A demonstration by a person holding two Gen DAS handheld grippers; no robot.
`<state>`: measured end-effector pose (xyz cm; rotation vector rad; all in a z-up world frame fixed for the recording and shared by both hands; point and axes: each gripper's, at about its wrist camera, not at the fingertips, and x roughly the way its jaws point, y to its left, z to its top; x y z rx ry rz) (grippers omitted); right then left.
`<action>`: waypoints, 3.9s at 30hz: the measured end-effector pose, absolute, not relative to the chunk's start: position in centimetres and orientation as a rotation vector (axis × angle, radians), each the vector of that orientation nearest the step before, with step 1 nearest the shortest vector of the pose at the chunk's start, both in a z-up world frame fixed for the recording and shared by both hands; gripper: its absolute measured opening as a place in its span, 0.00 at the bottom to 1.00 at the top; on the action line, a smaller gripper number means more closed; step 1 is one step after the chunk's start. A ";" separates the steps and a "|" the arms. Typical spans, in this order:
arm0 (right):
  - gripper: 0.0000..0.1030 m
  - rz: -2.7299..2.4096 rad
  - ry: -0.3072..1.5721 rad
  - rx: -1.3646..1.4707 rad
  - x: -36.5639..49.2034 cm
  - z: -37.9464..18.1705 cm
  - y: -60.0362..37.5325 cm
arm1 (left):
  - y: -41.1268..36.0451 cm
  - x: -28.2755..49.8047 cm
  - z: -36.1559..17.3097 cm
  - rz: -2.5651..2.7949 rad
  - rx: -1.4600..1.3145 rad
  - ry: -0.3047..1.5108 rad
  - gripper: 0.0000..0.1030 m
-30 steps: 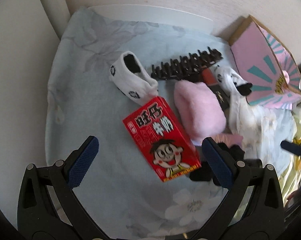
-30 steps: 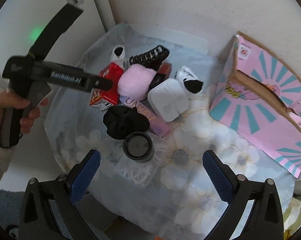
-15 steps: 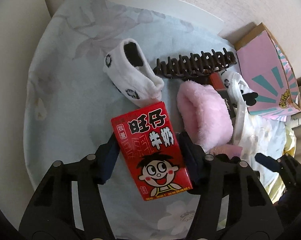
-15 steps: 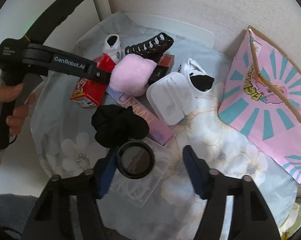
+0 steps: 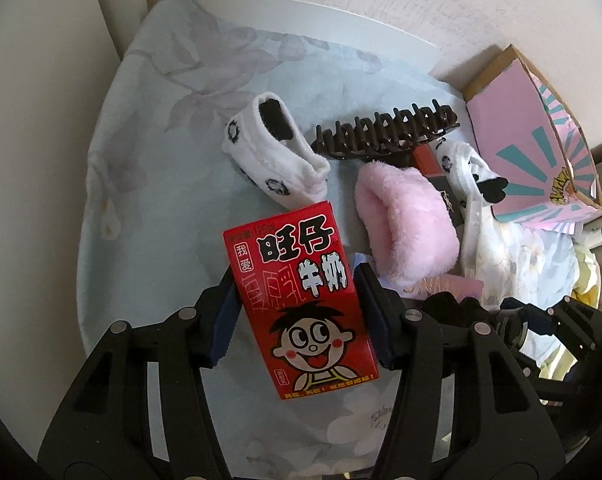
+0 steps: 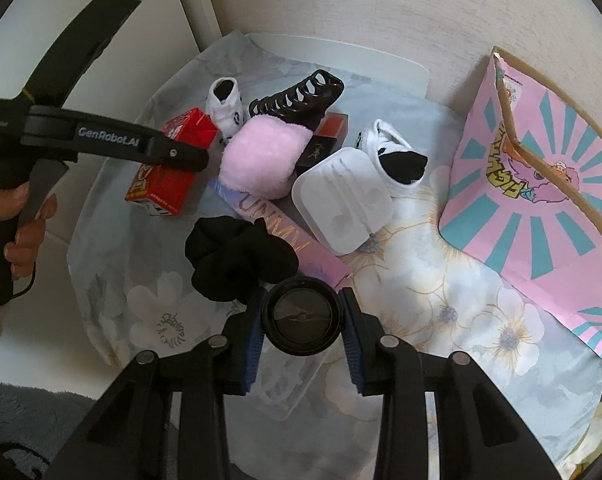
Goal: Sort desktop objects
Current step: 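Grasp the red milk carton with the left tool while the right tool grasps the black round lid, then carry the red carton into the box with the left tool while the right tool carries the black lid, then open both tools to release the carton and lid into the box, then move both tools back over the remaining objects on the surface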
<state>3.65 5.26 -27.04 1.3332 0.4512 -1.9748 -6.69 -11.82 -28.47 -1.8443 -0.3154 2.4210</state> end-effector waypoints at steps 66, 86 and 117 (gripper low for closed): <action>0.32 -2.176 0.292 1.397 -15.1 -18.1 28.7 | 19.4 -18.1 -16.0 2.311 -1.504 0.159 0.51; 1.00 -2.057 0.278 1.495 -18.6 -20.7 27.5 | 17.3 -20.1 -18.4 2.270 -1.599 -0.002 1.00; 1.00 -2.332 0.192 1.474 -13.0 -13.4 26.6 | 3.5 -13.5 -7.1 2.420 -1.318 -0.022 1.00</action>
